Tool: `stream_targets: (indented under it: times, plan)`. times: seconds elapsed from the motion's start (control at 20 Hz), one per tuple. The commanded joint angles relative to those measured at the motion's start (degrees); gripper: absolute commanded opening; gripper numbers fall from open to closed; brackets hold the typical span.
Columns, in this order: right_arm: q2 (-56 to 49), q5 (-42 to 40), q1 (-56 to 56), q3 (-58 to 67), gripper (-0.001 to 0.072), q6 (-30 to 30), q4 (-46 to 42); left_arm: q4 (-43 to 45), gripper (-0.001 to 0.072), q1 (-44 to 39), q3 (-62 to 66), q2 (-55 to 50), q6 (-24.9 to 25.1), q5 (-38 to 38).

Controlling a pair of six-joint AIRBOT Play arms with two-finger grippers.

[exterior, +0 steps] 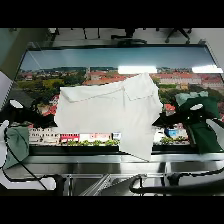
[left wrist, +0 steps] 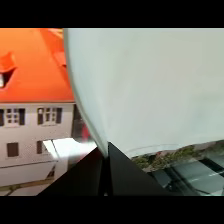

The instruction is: Fold the shirts.

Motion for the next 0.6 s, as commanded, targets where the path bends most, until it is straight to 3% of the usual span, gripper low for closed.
stream_targets:
  times: [0.0,0.2,0.35,0.55]
  plan:
    - [5.4,5.8,-0.2,5.6,0.0019,-2.2,6.6,-9.1,0.0013,0.9,3.0,2.5,3.1,-4.9]
    - [19.9,9.2,-6.5,25.7,0.0019,-1.9,13.0,-32.5,0.0013,3.7,14.3,16.4,5.5,-8.1]
    - [27.7,8.4,-12.4,43.2,0.0019,-1.9,17.6,-48.2,0.0013,6.9,25.0,27.8,5.6,-3.9]
    - [35.2,-0.9,-14.4,57.7,0.0019,-3.6,17.4,-50.5,0.0013,12.9,35.0,40.5,6.7,2.6]
